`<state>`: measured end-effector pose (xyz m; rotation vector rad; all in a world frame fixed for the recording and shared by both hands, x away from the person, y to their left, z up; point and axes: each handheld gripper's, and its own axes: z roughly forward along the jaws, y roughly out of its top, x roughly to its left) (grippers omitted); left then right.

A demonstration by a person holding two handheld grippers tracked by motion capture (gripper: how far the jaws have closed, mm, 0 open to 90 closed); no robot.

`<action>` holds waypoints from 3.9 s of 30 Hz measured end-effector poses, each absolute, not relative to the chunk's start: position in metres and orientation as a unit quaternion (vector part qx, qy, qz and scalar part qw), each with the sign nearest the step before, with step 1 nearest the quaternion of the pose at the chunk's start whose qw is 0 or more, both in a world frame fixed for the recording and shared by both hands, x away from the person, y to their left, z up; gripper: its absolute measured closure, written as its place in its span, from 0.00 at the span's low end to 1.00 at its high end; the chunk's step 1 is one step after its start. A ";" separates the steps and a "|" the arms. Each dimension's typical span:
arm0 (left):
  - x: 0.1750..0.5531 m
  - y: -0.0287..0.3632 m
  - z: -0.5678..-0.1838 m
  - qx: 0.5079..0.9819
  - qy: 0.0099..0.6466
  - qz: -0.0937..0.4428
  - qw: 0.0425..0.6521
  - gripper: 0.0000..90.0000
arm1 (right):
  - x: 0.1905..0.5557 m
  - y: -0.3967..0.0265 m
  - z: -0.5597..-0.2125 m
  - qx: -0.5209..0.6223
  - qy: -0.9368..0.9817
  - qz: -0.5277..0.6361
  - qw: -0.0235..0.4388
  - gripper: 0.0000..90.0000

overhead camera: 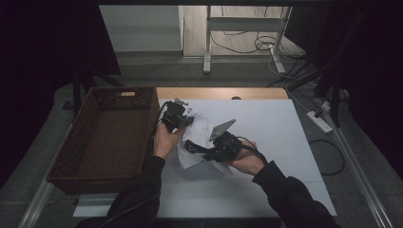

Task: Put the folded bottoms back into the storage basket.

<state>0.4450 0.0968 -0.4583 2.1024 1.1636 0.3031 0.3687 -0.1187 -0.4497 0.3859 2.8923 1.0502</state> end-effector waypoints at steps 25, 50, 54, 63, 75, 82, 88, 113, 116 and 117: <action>0.443 0.126 -0.401 0.812 0.443 0.142 0.354 0.91 | 0.368 -0.097 -0.406 0.111 0.909 0.401 0.019 0.88; 0.438 0.182 -0.370 0.785 0.467 0.168 0.370 0.91 | 0.375 -0.044 -0.383 0.081 0.901 0.426 0.022 0.88; 0.438 0.192 -0.368 0.781 0.473 0.173 0.370 0.91 | 0.377 -0.035 -0.379 0.076 0.900 0.429 0.018 0.87; 0.435 0.219 -0.357 0.769 0.485 0.187 0.373 0.91 | 0.381 -0.011 -0.372 0.062 0.895 0.441 0.025 0.87; 0.433 0.247 -0.341 0.748 0.499 0.199 0.390 0.91 | 0.383 0.014 -0.361 0.050 0.890 0.451 0.036 0.87; 0.432 0.256 -0.329 0.746 0.500 0.213 0.385 0.91 | 0.383 0.029 -0.355 0.046 0.886 0.460 0.040 0.87; 0.431 0.266 -0.321 0.738 0.504 0.219 0.392 0.91 | 0.384 0.040 -0.351 0.043 0.883 0.466 0.042 0.88; 0.420 0.316 -0.305 0.700 0.541 0.250 0.395 0.91 | 0.384 0.095 -0.340 0.022 0.867 0.496 0.042 0.87; 0.418 0.321 -0.304 0.698 0.543 0.252 0.394 0.91 | 0.383 0.101 -0.340 0.021 0.866 0.498 0.040 0.87; 0.417 0.323 -0.304 0.698 0.543 0.253 0.393 0.91 | 0.382 0.103 -0.340 0.021 0.866 0.499 0.040 0.87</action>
